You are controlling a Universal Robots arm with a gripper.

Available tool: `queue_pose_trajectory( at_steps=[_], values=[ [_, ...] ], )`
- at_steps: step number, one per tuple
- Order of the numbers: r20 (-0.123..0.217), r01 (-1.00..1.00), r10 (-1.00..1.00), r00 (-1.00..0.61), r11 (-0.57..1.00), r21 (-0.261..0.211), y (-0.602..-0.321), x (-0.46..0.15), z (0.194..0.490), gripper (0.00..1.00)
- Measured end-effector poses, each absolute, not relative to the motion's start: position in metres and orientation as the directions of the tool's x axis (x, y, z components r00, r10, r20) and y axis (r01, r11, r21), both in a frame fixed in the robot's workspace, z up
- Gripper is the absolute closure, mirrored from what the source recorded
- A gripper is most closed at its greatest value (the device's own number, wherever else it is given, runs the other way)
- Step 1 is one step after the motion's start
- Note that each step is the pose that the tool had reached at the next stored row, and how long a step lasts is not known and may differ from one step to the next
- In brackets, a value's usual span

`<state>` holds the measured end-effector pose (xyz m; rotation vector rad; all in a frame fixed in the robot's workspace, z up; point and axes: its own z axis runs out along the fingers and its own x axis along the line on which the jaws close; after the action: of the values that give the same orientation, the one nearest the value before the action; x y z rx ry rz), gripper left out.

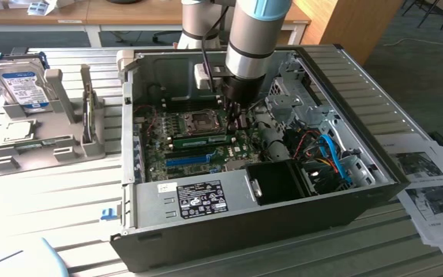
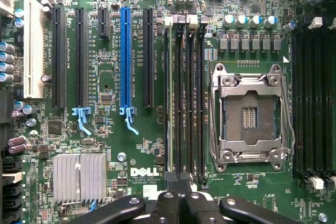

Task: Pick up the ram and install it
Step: 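Press down the ram until it locks into place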

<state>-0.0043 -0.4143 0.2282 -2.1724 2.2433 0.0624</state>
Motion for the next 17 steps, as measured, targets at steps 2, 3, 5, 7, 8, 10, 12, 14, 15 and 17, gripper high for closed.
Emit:
queue_pose_trajectory(
  at_steps=[2, 3, 5, 7, 8, 10, 12, 14, 15, 17],
  values=[
    [-0.041, -0.999, -0.999, -0.032, 0.032, 0.016, -0.4143, -0.0043, 0.2281, 0.91],
    [-0.041, -0.999, -0.999, -0.032, 0.032, 0.016, -0.4143, -0.0042, 0.2281, 0.91],
    [-0.041, -0.999, -0.999, -0.032, 0.032, 0.016, -0.4142, -0.0042, 0.2273, 0.91],
    [-0.041, -0.999, -0.999, -0.032, 0.032, 0.016, -0.4143, -0.0043, 0.2266, 0.91],
    [-0.041, -0.999, -0.999, -0.032, 0.032, 0.016, -0.4143, -0.0043, 0.2267, 0.91],
    [-0.041, -0.999, -0.999, -0.032, 0.032, 0.016, -0.4143, -0.0042, 0.2266, 0.91],
    [-0.041, -0.999, -0.999, -0.032, 0.032, 0.016, -0.4143, -0.0042, 0.2266, 0.91],
    [-0.041, -0.999, -0.999, -0.032, 0.032, 0.016, -0.4143, -0.0042, 0.2264, 0.91],
    [-0.041, -0.999, -0.999, -0.032, 0.032, 0.016, -0.4143, -0.0042, 0.2262, 0.91],
    [-0.041, -0.999, -0.999, -0.032, 0.032, 0.016, -0.4143, -0.0042, 0.226, 0.91]
  ],
)
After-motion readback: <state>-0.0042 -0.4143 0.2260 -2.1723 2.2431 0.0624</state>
